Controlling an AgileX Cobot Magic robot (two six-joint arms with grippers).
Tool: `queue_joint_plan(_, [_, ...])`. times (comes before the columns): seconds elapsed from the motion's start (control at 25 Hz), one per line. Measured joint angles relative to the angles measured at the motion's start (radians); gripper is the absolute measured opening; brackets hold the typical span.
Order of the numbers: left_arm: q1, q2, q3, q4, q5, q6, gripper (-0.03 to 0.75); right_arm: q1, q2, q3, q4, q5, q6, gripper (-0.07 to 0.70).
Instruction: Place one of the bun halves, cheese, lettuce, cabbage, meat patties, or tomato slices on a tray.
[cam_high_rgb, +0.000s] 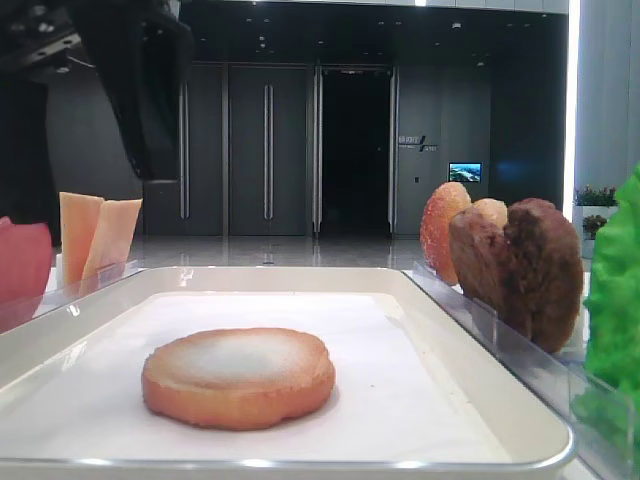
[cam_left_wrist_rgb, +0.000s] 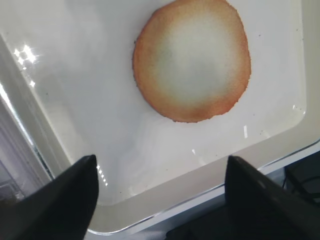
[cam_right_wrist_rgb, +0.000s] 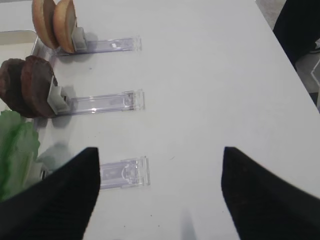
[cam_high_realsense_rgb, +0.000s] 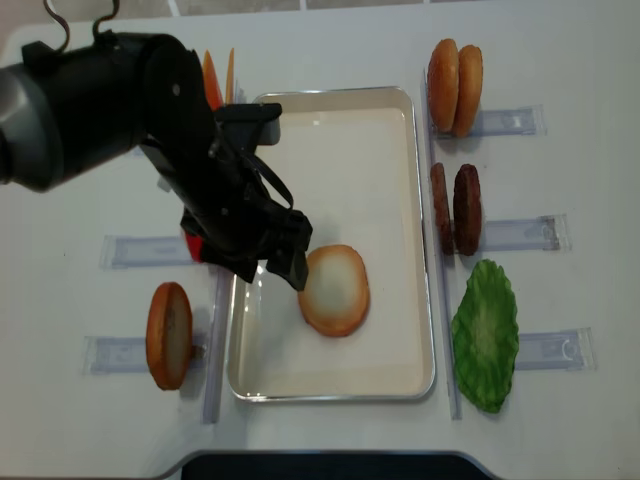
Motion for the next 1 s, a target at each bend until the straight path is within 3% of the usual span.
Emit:
queue_joint_plan(0.2, [0.0, -0.025, -0.038, 0.039, 0.062, -0.02, 0.629, 0.0, 0.0, 0.0, 0.0, 0.0, 0.0, 0.514])
queue_joint_plan(0.52, [0.0, -0.033, -0.128, 0.146, 0.246, -0.056, 0.631, 0.0, 0.0, 0.0, 0.0, 0.0, 0.0, 0.514])
queue_joint_plan(1.0, [0.026, -0.069, -0.146, 0.241, 0.269, -0.101, 0.631, 0.0, 0.0, 0.0, 0.0, 0.0, 0.0, 0.514])
